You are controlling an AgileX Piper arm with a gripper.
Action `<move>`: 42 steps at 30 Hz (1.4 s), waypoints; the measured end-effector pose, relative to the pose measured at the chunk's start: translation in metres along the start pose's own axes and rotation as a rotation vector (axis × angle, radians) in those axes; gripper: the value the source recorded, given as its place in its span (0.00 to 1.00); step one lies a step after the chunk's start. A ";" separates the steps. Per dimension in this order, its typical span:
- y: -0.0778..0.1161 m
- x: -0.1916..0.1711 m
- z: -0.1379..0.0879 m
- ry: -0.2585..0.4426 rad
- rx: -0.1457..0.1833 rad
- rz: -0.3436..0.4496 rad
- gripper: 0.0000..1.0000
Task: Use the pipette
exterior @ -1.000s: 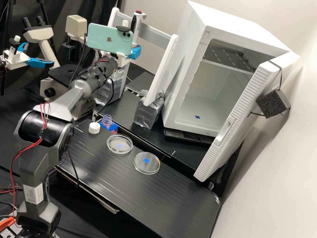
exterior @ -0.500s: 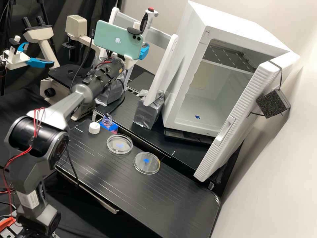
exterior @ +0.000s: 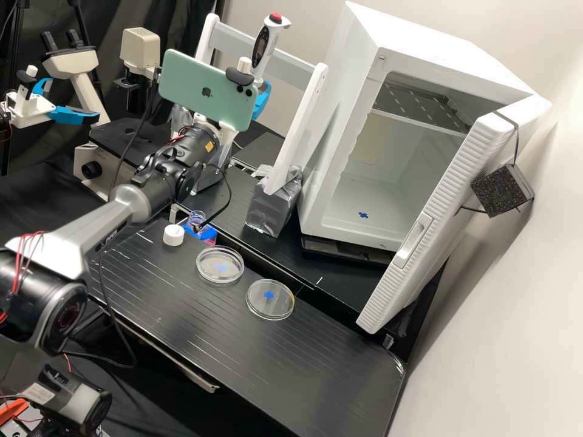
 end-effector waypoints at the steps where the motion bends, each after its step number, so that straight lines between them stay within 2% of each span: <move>1: -0.002 -0.004 0.001 0.000 -0.003 0.004 0.00; 10: -0.032 -0.028 0.015 -0.028 -0.017 0.000 0.00; 21: -0.053 -0.027 0.026 -0.057 -0.032 0.023 0.00; 23: -0.057 -0.026 0.029 -0.062 -0.042 0.021 0.00; 35: -0.070 -0.020 0.041 -0.098 -0.053 -0.011 0.00; 42: -0.079 -0.022 0.055 -0.138 -0.022 -0.029 0.00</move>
